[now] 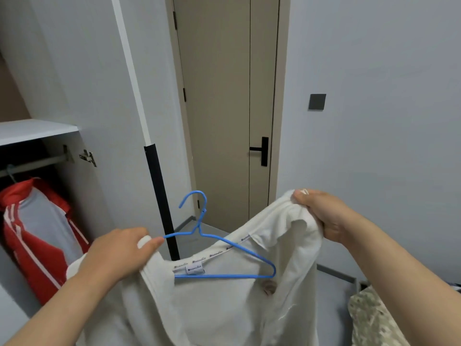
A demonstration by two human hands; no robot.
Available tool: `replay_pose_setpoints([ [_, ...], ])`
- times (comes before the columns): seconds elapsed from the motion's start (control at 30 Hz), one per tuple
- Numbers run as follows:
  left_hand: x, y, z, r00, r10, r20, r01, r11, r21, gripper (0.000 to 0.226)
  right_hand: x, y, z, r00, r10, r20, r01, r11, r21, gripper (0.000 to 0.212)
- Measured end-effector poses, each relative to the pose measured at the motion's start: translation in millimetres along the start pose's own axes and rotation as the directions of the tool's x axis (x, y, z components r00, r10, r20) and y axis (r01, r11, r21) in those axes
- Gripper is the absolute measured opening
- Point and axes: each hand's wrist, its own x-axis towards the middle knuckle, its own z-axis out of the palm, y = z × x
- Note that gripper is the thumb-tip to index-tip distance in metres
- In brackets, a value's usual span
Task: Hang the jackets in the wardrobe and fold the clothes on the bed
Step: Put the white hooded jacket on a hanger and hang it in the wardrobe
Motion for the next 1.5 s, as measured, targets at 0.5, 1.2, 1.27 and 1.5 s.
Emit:
replay_pose_setpoints([
  [0.5, 5, 57, -5, 0.937, 0.061, -0.345, -0.144, 0.965, -0.221, 0.041, -12, 11, 42, 0.942, -0.160, 0.296, 0.336, 0.401, -0.852, 0.048],
  [1.2, 11, 37, -55, 0.847, -0.396, -0.353, -0.134, 0.484, -0.865, 0.022, -11, 63, 35, 0.899, 0.147, 0.412, 0.371, 0.245, -0.896, 0.049],
  [1.27, 7, 43, -58, 0.857, -0.350, -0.379, -0.175, 0.495, -0.851, 0.022, -12, 70, 31, 0.910, 0.242, 0.337, 0.277, 0.253, -0.927, 0.058],
  [1.5, -5, 57, -42, 0.922, -0.281, -0.268, -0.108, 0.477, -0.872, 0.022, -16, 85, 22, 0.927, 0.255, 0.275, 0.059, 0.624, -0.779, 0.057],
])
